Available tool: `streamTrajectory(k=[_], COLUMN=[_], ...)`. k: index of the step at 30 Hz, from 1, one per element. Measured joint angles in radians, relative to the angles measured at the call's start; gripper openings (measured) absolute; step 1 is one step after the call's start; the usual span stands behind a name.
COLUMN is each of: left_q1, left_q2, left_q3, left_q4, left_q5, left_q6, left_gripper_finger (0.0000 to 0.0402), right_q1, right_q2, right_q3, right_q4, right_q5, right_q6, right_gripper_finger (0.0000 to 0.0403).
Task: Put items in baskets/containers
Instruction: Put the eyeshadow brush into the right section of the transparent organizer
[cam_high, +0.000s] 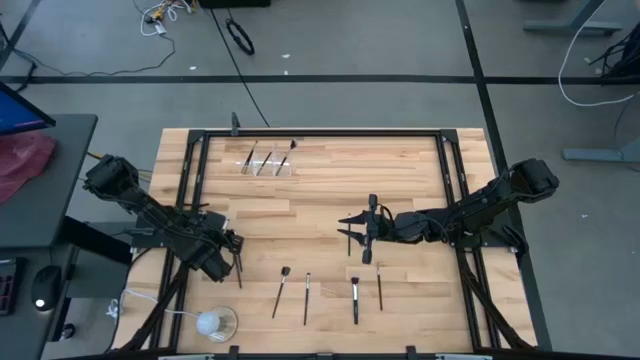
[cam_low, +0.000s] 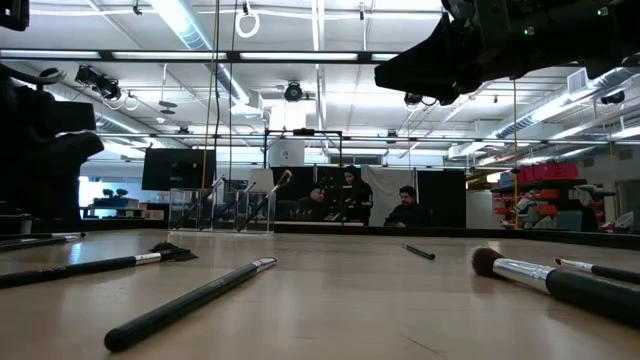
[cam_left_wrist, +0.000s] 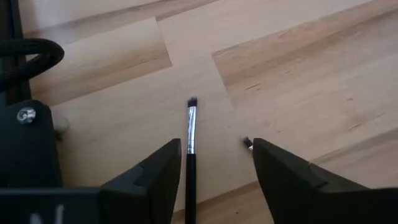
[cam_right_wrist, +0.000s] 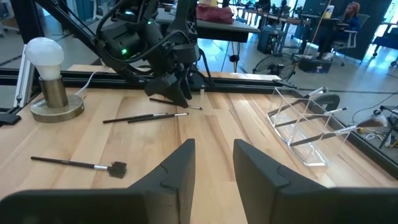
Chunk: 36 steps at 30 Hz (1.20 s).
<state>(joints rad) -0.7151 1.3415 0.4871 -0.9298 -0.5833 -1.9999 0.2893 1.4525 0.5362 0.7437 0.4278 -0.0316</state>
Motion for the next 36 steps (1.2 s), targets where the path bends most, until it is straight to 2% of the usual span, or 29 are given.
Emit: streamTrajectory(k=[4, 9, 15, 23, 30, 36], left_q1=[-0.007, -0.006, -0.005, -0.005, -0.017, -0.004], left_q2=[0.0, 0.0, 0.003, 0.111, 0.15, 0.151], left_q3=[-0.004, -0.004, -0.004, 0.0, -0.003, -0.004], left_q4=[0.003, 0.01, 0.009, 0.007, 0.067, 0.093], left_q5=[0.001, 0.075, 0.068, 0.125, 0.059, 0.01], left_q6=[-0.011, -0.013, -0.029, -0.109, -0.129, -0.135], left_gripper_finger=[0.0199, 0.017, 0.0129, 0.0102, 0.0092, 0.0046], right_q1=[0.0, 0.0, 0.0, 0.0, 0.0, 0.0], right_q2=[0.0, 0.0, 0.0, 0.0, 0.0, 0.0], right_q3=[0.0, 0.0, 0.0, 0.0, 0.0, 0.0], right_q4=[-0.004, -0.004, -0.004, -0.004, -0.005, -0.005], right_q5=[-0.001, 0.0, -0.002, -0.002, -0.002, -0.002], right_q6=[0.016, 0.022, 0.028, 0.032, 0.028, 0.02], right_gripper_finger=[0.0111, 0.0111, 0.0111, 0.0111, 0.0111, 0.0111])
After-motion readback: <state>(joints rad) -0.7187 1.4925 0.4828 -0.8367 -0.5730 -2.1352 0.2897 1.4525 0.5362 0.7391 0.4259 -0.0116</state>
